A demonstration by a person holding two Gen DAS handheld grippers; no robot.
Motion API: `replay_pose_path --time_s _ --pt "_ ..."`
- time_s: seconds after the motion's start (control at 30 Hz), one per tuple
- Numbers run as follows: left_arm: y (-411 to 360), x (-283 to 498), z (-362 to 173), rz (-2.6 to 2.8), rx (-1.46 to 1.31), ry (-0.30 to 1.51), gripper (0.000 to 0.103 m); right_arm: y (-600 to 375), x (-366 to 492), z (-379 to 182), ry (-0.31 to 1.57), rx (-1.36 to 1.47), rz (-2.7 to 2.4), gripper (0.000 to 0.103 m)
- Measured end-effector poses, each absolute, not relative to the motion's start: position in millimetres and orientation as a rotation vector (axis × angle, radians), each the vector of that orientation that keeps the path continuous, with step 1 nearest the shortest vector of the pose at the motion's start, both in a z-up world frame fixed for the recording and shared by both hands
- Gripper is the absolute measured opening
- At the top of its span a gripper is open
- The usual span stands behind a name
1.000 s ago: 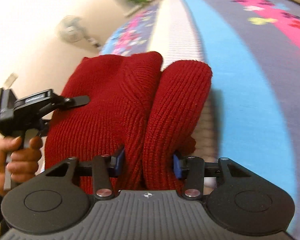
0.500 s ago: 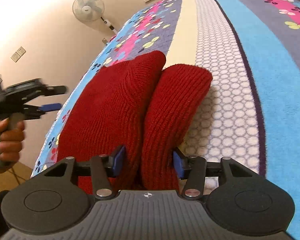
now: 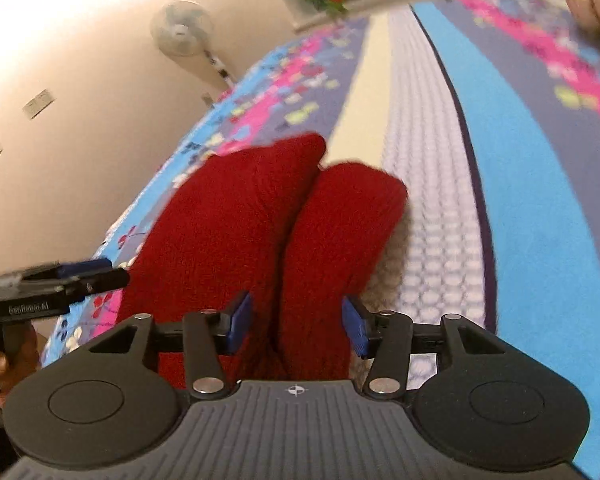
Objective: Fold small clothes
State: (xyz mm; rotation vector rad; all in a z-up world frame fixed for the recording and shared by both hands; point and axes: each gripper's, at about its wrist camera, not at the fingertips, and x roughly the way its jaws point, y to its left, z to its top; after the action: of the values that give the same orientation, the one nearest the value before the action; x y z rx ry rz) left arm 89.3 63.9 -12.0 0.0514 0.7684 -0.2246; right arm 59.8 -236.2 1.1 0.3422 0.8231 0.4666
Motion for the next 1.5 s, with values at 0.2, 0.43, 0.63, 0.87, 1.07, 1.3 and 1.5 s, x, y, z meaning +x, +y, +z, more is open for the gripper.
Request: replay_pose_path --time_s 0.2,0.43,0.63,0.87,1.07,1.3,1.5 --pt "55.3 81.9 -15.7 -0.198 0.073 0.848 0.072 -227.3 57.9 -27.7 0.988 0.186 0.35 0.049" --pt "52.7 19.1 52.0 -0.208 0.09 0.641 0.087 -220.8 14.9 15.5 0.811 0.001 0.27 0.052" --pt "51.8 -27.8 83.4 -0.182 0.039 0.541 0.094 -226.1 -24.9 47.1 0.69 0.106 0.193 0.074" --pt "40.9 -54.4 53.6 -0.153 -0.059 0.529 0.094 -224.1 -68.4 63.1 0.636 0.207 0.1 0.086" --pt "30.4 -49.0 39.4 -0.139 -0.037 0.553 0.094 -208.1 -65.8 52.1 0.663 0.146 0.091 0.086" --pt "41.4 -27.5 28.8 -0.096 -0.059 0.6 0.094 -202.8 -52.3 42.5 0.685 0.141 0.102 0.086" --pt "38.4 -10.4 16.6 -0.078 -0.046 0.684 0.094 -198.4 -39.8 35.7 0.709 0.136 0.114 0.086"
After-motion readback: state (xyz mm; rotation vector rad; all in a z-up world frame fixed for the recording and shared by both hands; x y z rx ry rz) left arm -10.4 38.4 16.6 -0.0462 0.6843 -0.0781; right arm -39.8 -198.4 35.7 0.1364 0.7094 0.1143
